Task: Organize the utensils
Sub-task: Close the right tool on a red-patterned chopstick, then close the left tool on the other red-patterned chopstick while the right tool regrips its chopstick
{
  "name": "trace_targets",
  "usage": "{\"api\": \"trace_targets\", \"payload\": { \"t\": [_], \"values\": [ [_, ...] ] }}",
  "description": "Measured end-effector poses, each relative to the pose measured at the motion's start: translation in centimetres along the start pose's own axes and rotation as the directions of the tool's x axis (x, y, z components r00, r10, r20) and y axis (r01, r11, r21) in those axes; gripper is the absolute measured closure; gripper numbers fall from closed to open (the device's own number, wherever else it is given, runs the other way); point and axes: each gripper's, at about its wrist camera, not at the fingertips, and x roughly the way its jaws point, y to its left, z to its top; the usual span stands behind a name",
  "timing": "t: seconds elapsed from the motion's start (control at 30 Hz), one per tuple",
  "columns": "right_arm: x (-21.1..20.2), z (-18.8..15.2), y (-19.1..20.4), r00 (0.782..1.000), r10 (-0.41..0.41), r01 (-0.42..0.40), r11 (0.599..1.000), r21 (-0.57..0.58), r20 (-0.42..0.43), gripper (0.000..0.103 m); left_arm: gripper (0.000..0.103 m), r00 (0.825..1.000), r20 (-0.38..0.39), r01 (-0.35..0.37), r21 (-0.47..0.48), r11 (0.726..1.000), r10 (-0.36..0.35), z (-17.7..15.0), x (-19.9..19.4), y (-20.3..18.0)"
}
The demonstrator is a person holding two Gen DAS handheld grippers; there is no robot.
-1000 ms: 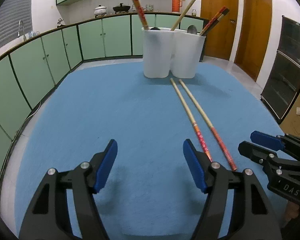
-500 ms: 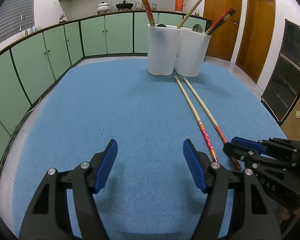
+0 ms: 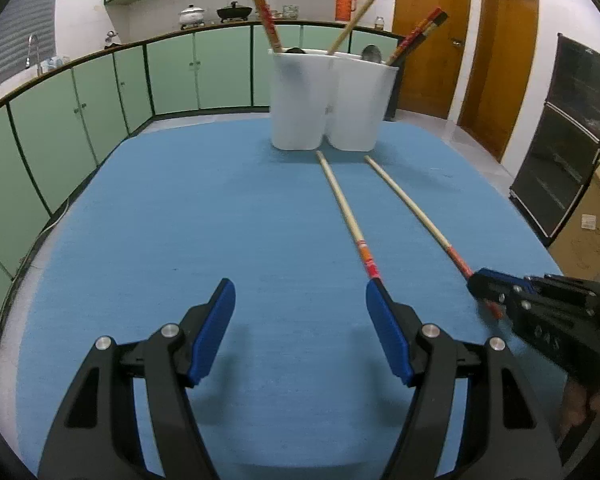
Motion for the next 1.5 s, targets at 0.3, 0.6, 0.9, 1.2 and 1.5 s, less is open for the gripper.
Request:
{"api": "trace_targets", "payload": {
  "t": [0.3,0.6,0.9,1.2,1.5],
  "values": [
    [1.2,2.0,-2.1,1.000,-0.020,0.019,0.999,0.029,0.022,0.097,0.037,0.999,-0.028,0.046,0.015,0.999,-0.045,-0.3,0.7,-1.8],
    [0.0,1.6,-2.7,0.998,0.029,-0.031,0.999,0.042,0.052,0.095,0.041,0.992,-0.117,0.050,0.065,0.997,-0.042,-0.4,2.8,-3.6],
    [-1.9,0.2,-3.1,0.994,0.054,-0.058,0.998,0.035,0.091,0.087,0.052,0.993,-0.114,0.036,-0.008,0.999,-0.036,-0.3,2.9,-2.3],
    [-2.2,-1.4,-2.8,0.994,0.090,-0.090,0.996,0.011,0.057,0.084,0.052,0.992,-0.110,0.062,0.022,0.998,-0.059,-1.3,1.8,-3.2],
    [-1.5,-1.4,-2.2,0.998,0.060,-0.059,0.998,-0.010,0.030,0.085,0.054,0.990,-0.124,0.070,0.056,0.996,-0.063,-1.4,2.1,-4.1]
  ]
}}
